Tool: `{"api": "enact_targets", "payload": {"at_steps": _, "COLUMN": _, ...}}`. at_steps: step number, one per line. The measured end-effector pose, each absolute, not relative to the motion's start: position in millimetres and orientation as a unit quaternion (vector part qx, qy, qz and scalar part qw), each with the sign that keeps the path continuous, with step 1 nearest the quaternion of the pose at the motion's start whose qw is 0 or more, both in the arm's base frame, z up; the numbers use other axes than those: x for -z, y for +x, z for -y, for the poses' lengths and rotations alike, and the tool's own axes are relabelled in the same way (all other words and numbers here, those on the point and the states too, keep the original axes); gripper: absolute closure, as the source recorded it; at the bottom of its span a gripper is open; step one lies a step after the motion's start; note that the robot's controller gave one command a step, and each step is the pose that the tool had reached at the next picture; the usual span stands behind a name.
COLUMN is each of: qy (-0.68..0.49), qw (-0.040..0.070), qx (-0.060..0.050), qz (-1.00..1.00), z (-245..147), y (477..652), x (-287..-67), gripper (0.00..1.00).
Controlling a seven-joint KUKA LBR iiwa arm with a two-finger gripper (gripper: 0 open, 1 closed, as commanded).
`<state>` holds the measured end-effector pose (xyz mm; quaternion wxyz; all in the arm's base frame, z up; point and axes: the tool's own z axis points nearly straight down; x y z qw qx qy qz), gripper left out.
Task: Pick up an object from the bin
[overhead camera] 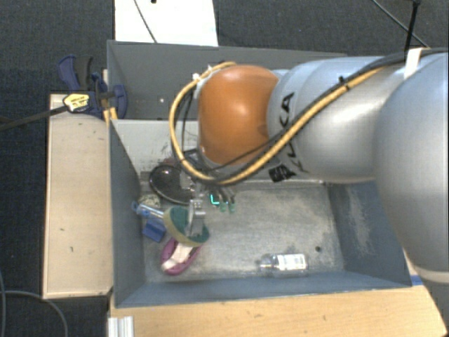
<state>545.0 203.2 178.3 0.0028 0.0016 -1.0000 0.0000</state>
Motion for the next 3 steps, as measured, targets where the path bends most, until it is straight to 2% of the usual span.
{"api": "enact_targets", "payload": {"at_steps": 1, "qy": -0.067, "qw": -0.003, "qx": 0.002, "qz": 0.998, "z": -179, "y": 567.7, "x": -81, "gripper": 0.00}}
{"api": "enact_targets", "payload": {"at_steps": 2, "qy": -0.069, "qw": -0.008, "qx": 0.003, "qz": 0.998, "z": -179, "y": 570.9, "x": -87, "gripper": 1.00}}
{"api": "enact_targets", "payload": {"at_steps": 3, "qy": -0.087, "qw": -0.004, "qx": 0.002, "qz": 0.996, "z": -185, "y": 560.7, "x": -203, "gripper": 1.00}}
